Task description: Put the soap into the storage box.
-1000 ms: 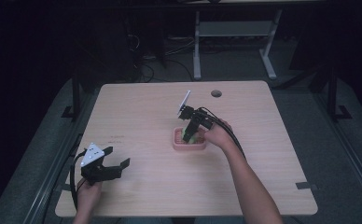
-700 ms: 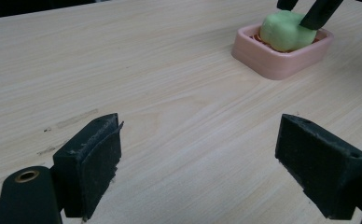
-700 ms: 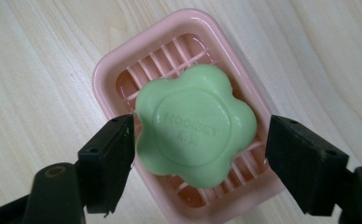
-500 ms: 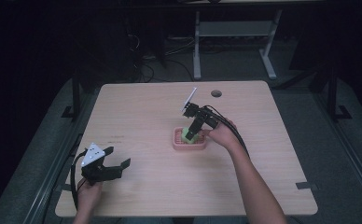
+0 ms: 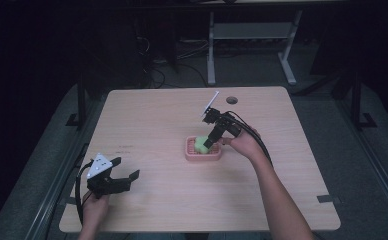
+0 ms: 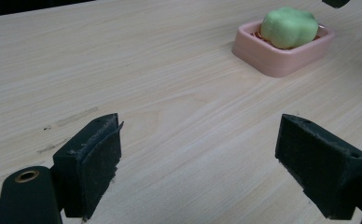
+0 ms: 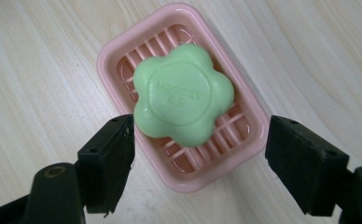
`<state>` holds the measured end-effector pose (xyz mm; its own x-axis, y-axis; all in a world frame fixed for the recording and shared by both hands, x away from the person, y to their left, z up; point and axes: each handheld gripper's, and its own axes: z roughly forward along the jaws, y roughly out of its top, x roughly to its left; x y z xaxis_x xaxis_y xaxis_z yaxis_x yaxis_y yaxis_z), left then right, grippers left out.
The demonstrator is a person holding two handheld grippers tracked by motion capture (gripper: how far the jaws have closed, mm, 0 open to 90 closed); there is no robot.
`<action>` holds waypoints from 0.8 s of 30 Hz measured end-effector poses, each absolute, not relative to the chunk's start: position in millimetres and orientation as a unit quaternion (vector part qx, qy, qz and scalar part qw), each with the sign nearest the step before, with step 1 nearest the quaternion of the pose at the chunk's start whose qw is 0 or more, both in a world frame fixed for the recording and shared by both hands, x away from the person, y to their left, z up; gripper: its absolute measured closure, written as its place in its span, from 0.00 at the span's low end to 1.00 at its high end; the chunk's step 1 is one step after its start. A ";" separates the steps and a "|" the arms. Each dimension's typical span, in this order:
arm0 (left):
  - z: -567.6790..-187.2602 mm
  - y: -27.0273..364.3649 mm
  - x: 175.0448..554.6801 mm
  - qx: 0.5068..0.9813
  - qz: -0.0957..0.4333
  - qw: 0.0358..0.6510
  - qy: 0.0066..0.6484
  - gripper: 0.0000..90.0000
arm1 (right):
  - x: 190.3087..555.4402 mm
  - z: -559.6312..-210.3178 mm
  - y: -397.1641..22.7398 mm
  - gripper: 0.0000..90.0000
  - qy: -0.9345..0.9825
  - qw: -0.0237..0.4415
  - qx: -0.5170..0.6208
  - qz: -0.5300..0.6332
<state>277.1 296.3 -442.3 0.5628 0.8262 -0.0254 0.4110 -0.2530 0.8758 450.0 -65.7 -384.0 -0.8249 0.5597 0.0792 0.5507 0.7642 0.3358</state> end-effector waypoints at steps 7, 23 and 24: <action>-442.3 296.2 276.8 0.757 0.227 0.456 0.409 0.16 | 447.7 -381.0 -74.7 0.26 0.936 0.019 0.301 0.182; -442.9 296.1 276.9 0.756 0.226 0.456 0.411 0.16 | 444.1 -376.1 -92.6 0.26 0.933 0.018 0.309 0.181; -442.8 296.3 276.9 0.757 0.226 0.456 0.411 0.16 | 444.1 -375.8 -93.6 0.26 0.934 0.019 0.308 0.182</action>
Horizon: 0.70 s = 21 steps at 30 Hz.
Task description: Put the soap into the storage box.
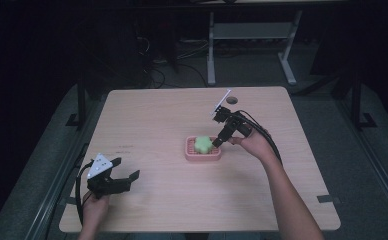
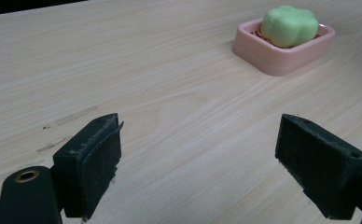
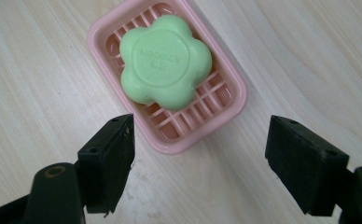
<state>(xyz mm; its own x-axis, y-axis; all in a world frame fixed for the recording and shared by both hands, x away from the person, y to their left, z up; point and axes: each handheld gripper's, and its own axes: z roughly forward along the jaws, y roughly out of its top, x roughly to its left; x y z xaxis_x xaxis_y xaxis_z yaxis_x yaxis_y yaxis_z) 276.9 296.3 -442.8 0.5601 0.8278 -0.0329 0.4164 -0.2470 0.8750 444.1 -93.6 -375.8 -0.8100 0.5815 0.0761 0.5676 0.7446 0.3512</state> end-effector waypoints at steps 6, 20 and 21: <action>-442.5 296.4 276.8 0.756 0.227 0.457 0.410 0.16 | 441.7 -374.6 -100.1 0.26 0.931 0.019 0.312 0.189; -442.6 296.1 276.5 0.756 0.227 0.457 0.410 0.16 | 435.8 -377.5 -116.8 0.26 0.927 0.017 0.322 0.193; -442.6 296.0 276.5 0.756 0.226 0.457 0.409 0.16 | 434.9 -377.4 -118.4 0.26 0.926 0.016 0.323 0.195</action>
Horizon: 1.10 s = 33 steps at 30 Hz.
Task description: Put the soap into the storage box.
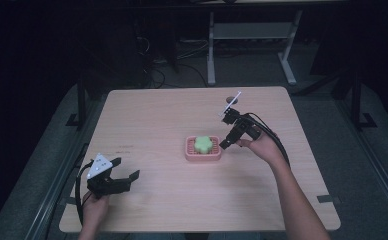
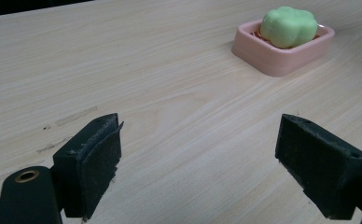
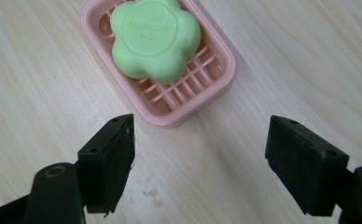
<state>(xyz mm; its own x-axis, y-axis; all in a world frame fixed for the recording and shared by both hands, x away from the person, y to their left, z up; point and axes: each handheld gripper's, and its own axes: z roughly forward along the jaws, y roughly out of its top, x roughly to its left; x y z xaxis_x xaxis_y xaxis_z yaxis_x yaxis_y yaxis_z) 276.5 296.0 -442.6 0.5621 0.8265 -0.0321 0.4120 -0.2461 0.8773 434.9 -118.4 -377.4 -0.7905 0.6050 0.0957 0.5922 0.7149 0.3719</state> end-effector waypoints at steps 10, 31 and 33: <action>-442.8 295.5 276.3 0.757 0.227 0.457 0.410 0.16 | 426.6 -373.9 -131.4 0.26 0.924 0.020 0.327 0.196; -443.2 294.3 276.1 0.759 0.226 0.454 0.408 0.16 | 411.3 -385.6 -159.3 0.26 0.920 0.009 0.340 0.197; -443.3 294.2 276.1 0.759 0.226 0.455 0.407 0.16 | 409.9 -387.0 -162.0 0.26 0.919 0.007 0.341 0.197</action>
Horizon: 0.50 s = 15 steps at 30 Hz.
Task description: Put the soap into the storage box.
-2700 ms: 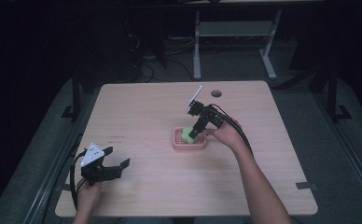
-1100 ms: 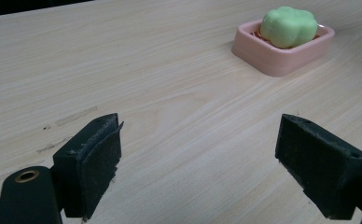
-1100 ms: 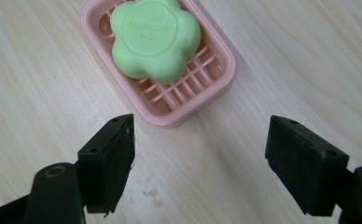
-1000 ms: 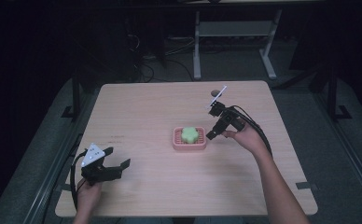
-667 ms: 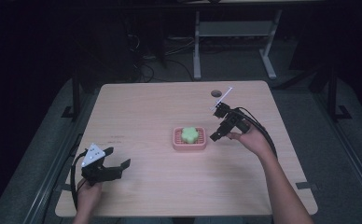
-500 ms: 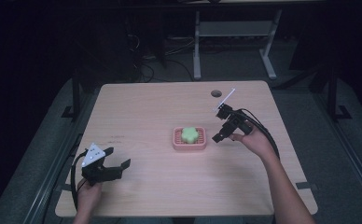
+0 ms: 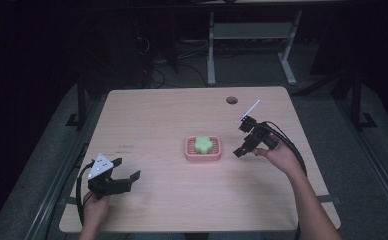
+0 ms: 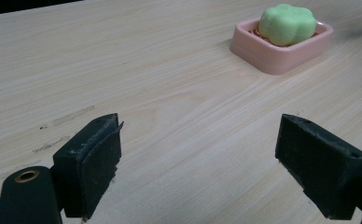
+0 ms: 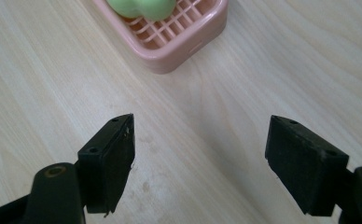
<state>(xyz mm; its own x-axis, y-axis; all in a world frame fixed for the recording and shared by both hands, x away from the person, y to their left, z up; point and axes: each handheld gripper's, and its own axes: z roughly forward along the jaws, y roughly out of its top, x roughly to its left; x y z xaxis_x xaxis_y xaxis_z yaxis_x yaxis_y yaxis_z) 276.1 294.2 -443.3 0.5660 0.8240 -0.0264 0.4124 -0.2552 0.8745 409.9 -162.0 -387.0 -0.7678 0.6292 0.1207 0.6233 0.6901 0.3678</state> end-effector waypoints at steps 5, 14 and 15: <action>-443.6 294.1 276.3 0.759 0.225 0.454 0.408 0.16 | 404.0 -389.9 -167.8 0.26 0.918 0.008 0.343 0.198; -443.6 293.8 276.2 0.760 0.225 0.454 0.407 0.16 | 395.8 -393.2 -177.2 0.27 0.916 0.010 0.346 0.204; -443.6 293.7 276.1 0.759 0.225 0.454 0.408 0.16 | 395.0 -393.7 -178.1 0.27 0.915 0.009 0.347 0.207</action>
